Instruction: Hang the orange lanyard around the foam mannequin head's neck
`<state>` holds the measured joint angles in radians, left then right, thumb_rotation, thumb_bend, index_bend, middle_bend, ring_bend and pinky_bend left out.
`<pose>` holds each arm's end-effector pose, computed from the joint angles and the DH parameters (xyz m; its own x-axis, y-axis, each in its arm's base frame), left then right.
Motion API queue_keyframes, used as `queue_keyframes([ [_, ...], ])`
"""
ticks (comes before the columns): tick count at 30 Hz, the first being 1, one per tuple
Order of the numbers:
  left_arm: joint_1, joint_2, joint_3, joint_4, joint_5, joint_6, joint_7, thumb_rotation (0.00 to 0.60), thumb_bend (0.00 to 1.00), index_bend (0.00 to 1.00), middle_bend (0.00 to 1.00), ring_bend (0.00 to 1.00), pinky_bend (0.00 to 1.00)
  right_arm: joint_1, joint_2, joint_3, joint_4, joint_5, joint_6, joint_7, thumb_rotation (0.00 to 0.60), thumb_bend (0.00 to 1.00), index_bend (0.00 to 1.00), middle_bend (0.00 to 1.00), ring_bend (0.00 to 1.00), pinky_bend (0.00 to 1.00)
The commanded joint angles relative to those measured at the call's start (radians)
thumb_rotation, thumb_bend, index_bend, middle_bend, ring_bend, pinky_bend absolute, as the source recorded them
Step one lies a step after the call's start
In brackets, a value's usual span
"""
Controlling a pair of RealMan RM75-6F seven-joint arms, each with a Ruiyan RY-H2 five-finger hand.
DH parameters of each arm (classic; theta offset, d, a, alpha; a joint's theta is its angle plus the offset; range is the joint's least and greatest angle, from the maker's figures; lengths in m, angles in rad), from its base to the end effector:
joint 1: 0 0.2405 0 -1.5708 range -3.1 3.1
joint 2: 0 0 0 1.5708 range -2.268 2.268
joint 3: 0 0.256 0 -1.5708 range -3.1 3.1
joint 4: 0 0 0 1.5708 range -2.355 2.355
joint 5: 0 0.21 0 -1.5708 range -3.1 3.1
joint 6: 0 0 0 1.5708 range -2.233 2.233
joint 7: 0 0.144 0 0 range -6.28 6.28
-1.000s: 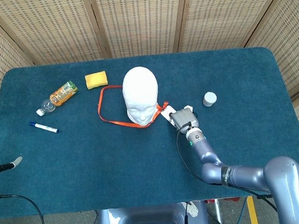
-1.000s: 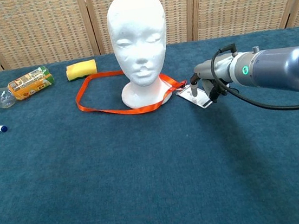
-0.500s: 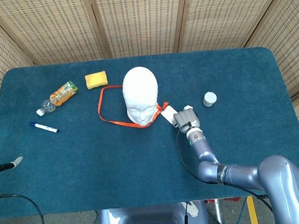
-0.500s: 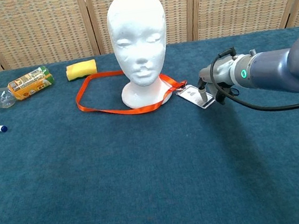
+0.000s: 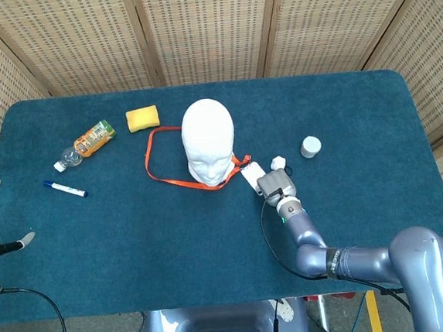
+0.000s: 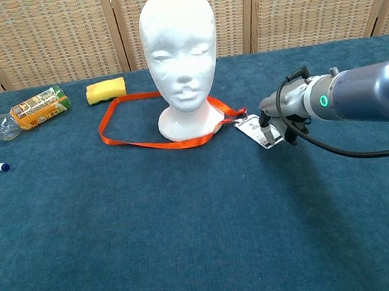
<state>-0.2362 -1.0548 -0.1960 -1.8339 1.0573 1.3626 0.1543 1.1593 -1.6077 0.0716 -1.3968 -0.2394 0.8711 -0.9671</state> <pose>-0.2867 0.2428 0.1769 0.2970 -0.0046 0.9549 0.9316 0.2210 -0.2887 -0.1191 -0.3881 -0.0516 0.7400 -0.4335 0.5143 -0.6598 -0.3190 0.6804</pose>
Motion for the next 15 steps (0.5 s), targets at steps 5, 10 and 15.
queue_keyframes([
  [5, 0.002, 0.001, 0.0, -0.002, 0.003, 0.001, -0.001, 0.6, 0.11, 0.0, 0.0, 0.0, 0.0, 0.01, 0.033, -0.022, -0.075, 0.011, 0.017, -0.018, 0.6, 1.0, 0.37, 0.57, 0.64, 1.0],
  [10, 0.002, 0.001, 0.0, -0.002, 0.004, -0.001, -0.001, 0.6, 0.11, 0.0, 0.0, 0.0, 0.0, 0.014, 0.064, -0.037, -0.135, -0.001, 0.028, -0.021, 0.6, 1.0, 0.37, 0.57, 0.64, 1.0],
  [15, 0.003, 0.002, 0.0, -0.004, 0.006, -0.001, 0.001, 0.6, 0.11, 0.0, 0.0, 0.0, 0.0, 0.016, 0.082, -0.052, -0.175, -0.009, 0.031, -0.018, 0.6, 1.0, 0.37, 0.57, 0.64, 1.0],
])
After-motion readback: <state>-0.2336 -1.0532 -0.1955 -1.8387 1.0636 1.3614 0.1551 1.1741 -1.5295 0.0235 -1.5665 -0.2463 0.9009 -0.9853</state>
